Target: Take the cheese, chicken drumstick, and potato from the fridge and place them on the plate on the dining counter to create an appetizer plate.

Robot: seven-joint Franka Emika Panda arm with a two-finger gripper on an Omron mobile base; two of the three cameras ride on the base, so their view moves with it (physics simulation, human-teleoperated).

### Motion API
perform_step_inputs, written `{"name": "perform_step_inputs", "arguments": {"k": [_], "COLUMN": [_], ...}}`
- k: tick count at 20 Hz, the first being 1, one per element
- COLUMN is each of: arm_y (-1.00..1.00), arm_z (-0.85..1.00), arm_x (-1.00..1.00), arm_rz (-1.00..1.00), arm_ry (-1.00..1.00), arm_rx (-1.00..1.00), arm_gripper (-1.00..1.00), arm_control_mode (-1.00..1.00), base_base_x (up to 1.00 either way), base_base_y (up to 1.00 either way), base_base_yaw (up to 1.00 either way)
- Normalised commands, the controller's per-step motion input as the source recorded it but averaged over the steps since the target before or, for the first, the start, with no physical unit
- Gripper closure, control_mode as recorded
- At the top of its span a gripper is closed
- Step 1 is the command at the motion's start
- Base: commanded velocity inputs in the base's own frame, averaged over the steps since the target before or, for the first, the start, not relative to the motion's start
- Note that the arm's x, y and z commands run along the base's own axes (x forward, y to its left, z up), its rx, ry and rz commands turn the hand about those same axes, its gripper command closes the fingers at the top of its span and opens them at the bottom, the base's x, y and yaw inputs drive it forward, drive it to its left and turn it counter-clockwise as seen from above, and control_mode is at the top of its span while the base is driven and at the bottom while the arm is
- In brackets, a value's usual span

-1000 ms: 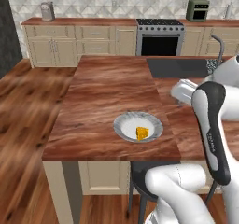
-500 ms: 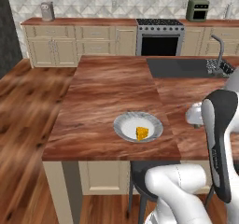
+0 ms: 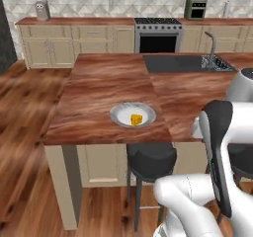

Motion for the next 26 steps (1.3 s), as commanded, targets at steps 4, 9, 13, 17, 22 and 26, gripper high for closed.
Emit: {"name": "perform_step_inputs", "arguments": {"k": [4,9,13,17,22,26], "arm_y": [0.0,0.0,0.0,0.0,0.0,0.0], "arm_z": [0.0,0.0,0.0,0.0,0.0,0.0], "arm_x": [0.0,0.0,0.0,0.0,0.0,0.0], "arm_rz": [0.0,0.0,0.0,0.0,0.0,0.0], "arm_ry": [0.0,0.0,0.0,0.0,0.0,0.0], "arm_rx": [0.0,0.0,0.0,0.0,0.0,0.0], "arm_gripper": [-1.0,-1.0,-1.0,-1.0,-1.0,-1.0], "arm_control_mode": [1.0,1.0,1.0,1.0,1.0,1.0], "base_base_x": [-0.76,-0.04,0.0,0.06,0.24,0.2], "base_base_y": [-0.89,-1.0,-1.0,-1.0,-1.0,-1.0], "base_base_yaw": [-0.37,-0.39,-0.27,-0.19,-0.09,-0.1]}}
